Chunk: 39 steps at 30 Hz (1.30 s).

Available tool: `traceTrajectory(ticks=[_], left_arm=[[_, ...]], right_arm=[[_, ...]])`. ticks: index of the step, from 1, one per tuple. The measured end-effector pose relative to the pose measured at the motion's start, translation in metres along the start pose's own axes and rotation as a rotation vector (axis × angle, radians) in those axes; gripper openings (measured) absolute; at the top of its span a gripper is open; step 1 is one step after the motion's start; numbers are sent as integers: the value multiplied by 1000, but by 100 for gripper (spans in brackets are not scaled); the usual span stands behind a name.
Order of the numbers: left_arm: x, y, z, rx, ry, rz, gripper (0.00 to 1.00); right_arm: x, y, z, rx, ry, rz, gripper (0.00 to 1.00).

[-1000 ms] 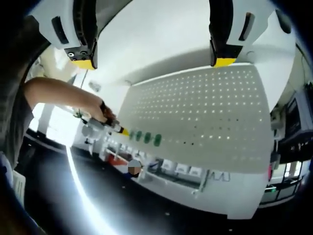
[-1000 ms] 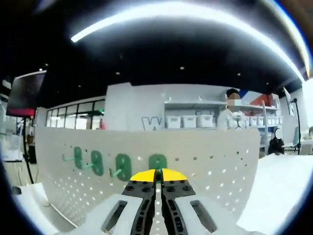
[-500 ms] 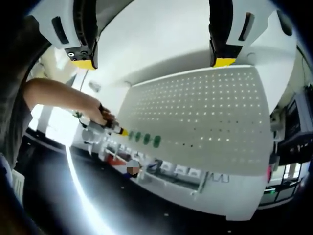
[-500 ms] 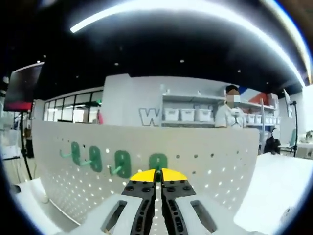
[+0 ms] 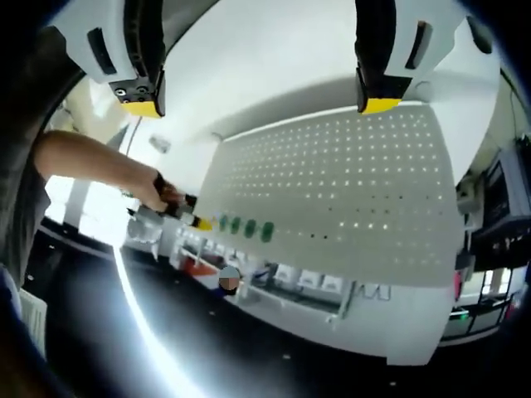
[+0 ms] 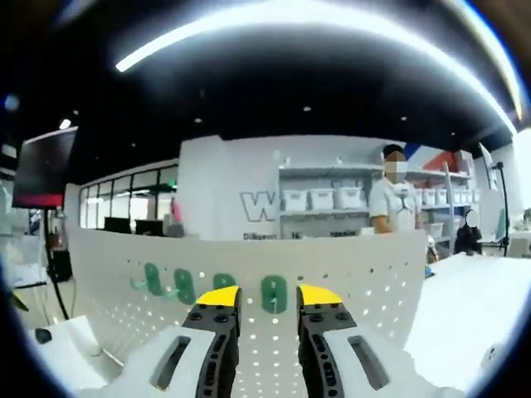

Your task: Insert the hook assembly into the mounting plate slot until the hook locks in place.

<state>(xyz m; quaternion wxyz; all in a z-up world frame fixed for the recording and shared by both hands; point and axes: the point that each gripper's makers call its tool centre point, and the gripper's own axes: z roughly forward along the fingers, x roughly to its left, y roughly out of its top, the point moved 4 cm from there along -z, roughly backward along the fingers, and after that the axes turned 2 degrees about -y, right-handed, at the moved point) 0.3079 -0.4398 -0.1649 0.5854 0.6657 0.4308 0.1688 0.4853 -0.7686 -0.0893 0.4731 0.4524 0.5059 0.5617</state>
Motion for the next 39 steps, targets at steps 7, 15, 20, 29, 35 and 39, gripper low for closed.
traceTrajectory(ticks=[7,15,20,29,35,39], left_arm=[[2,-3,2,12,-4,10,100],[0,-6,5,19,-14,15,100],[1,-10,4,35,-19,8,100],[3,-11,0,37,-19,7,100],[1,-17,-2,42,-33,20,100],[-1,-21,-2,48,-29,29,100]], right_arm=[[16,-24,-42,89,29,-10,51],[28,-50,-92,184,64,-17,66],[52,-65,-119,236,107,2,69],[80,-84,-146,299,147,17,76],[78,-79,-156,293,123,-27,85],[80,-83,-163,306,123,-49,86]])
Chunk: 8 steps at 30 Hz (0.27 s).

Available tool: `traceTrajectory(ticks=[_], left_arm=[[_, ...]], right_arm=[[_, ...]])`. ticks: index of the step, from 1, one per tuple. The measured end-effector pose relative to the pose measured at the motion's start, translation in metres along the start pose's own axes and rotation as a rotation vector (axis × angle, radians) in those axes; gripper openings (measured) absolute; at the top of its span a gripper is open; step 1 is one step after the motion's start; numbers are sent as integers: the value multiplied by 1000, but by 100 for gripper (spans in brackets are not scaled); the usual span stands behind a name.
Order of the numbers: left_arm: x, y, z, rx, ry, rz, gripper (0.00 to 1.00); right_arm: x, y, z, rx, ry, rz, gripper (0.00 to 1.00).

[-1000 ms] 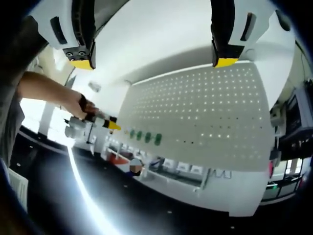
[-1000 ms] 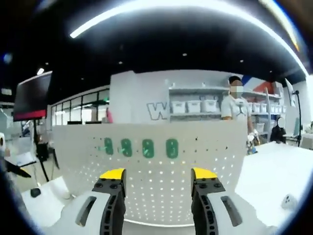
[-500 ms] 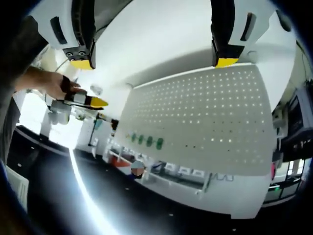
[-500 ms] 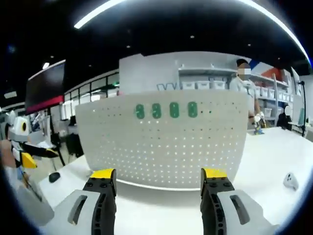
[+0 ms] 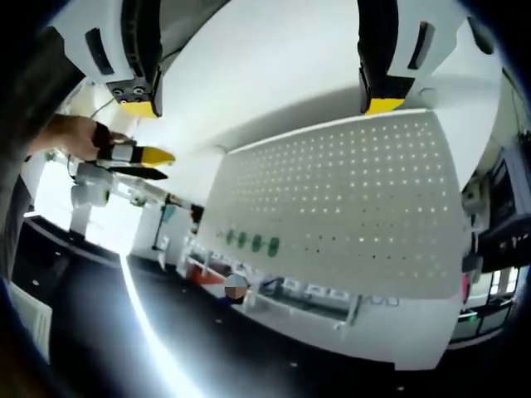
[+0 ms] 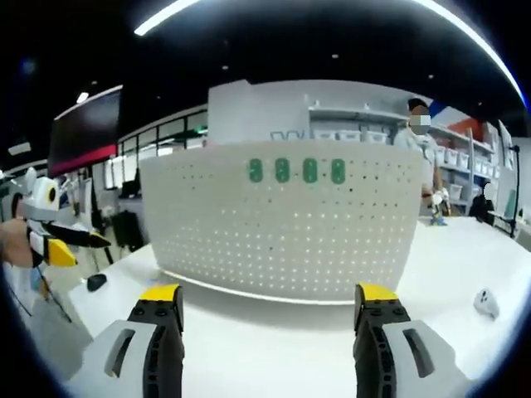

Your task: Insert the hook assembly into the mounting plate slot until the hook locks in place.

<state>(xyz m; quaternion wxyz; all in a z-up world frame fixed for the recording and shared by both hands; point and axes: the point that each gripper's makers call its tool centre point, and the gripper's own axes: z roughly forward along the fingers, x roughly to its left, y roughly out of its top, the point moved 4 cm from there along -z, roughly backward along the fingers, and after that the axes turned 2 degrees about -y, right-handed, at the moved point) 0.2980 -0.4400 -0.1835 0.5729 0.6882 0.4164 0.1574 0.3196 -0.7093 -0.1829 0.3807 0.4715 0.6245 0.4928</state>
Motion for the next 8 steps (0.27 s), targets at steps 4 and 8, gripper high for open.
traceTrajectory(ticks=[4,8], left_arm=[[-3,-3,-1,8,-6,1,100],[-1,-5,-7,14,0,3,100]], right_arm=[[5,-7,-3,22,-14,-21,90],[16,-12,-4,39,11,-21,90]])
